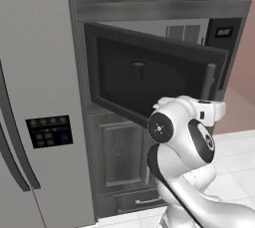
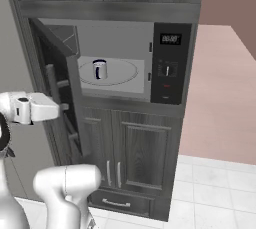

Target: Pick the mug from the counter and place it inside the microwave. Then close the microwave.

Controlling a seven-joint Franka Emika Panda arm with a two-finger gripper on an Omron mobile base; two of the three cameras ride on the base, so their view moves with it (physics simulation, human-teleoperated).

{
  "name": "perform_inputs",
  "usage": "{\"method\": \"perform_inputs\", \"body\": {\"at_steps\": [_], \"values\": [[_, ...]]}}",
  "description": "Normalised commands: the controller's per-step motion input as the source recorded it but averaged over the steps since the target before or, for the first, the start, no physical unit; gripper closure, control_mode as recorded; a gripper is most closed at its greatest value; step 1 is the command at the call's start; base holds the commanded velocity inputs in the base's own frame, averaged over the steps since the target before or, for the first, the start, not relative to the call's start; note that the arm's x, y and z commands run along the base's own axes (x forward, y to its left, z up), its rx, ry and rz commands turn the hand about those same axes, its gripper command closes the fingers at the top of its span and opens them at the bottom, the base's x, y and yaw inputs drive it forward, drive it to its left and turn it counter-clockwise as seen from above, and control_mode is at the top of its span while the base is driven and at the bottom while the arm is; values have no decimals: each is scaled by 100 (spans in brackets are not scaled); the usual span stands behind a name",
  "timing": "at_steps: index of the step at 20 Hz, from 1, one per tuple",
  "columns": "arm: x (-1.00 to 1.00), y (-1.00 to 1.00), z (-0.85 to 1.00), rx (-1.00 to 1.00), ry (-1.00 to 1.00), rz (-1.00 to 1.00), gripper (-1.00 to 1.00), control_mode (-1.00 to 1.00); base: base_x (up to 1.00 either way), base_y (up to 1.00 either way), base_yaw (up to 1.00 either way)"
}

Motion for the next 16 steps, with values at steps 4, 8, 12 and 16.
{"method": "perform_inputs", "body": {"at_steps": [4,8,12,16], "values": [[58,-41,0,0,0,14,-100,-100,0,0,0],[56,-30,0,0,0,13,-100,-100,0,0,0],[52,-22,0,0,0,13,-100,-100,0,0,0],[50,-18,0,0,0,13,-100,-100,0,0,0]]}}
